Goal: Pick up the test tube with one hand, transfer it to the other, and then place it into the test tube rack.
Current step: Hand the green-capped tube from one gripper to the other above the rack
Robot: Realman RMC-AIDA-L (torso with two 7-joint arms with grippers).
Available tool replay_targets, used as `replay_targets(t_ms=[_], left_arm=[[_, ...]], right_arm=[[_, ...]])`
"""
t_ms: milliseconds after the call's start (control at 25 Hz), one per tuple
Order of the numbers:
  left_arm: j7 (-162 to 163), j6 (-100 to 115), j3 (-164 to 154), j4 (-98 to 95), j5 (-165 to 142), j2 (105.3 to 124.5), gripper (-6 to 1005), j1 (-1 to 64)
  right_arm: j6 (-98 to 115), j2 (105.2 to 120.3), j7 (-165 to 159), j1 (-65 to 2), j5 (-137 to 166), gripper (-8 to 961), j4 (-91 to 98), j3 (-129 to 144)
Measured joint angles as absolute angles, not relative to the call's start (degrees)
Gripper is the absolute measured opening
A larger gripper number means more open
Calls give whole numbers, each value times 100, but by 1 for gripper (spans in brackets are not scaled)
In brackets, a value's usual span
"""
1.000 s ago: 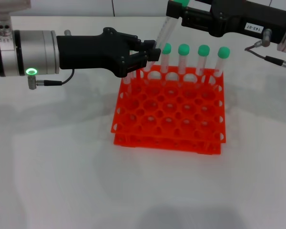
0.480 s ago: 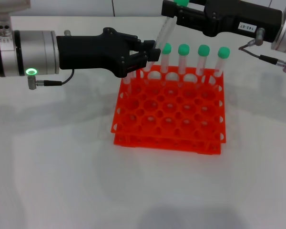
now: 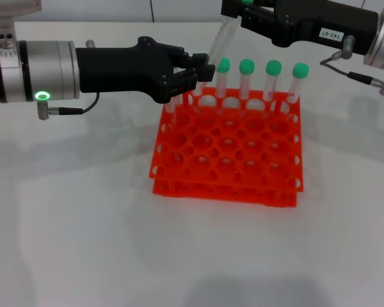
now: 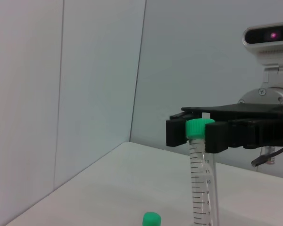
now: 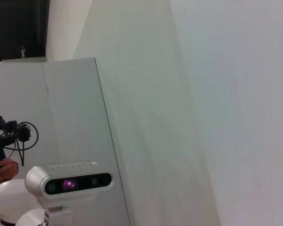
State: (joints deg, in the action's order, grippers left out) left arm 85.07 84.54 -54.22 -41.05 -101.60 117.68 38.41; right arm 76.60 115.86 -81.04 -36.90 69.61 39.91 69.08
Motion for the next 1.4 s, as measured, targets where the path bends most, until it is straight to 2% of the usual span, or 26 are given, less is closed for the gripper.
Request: replay_targets(t_ms=[360,1240,1400], left_arm=[[8509,8453,-5423,-4104,-10162,11768,301,3841],[8506,8430,-5411,-4113,-10001,11825,313,3761],[8615,8437,-5411,-4114,-9975,11826,495,3753]], right_arm=[[7640,11574,-8097,-3720,6988,263,3988,6908],[7635,11557,-8094,-3721,7024,264,4013,6981],[7636,11557,-8094,-3723,7024,265,4019,6979]])
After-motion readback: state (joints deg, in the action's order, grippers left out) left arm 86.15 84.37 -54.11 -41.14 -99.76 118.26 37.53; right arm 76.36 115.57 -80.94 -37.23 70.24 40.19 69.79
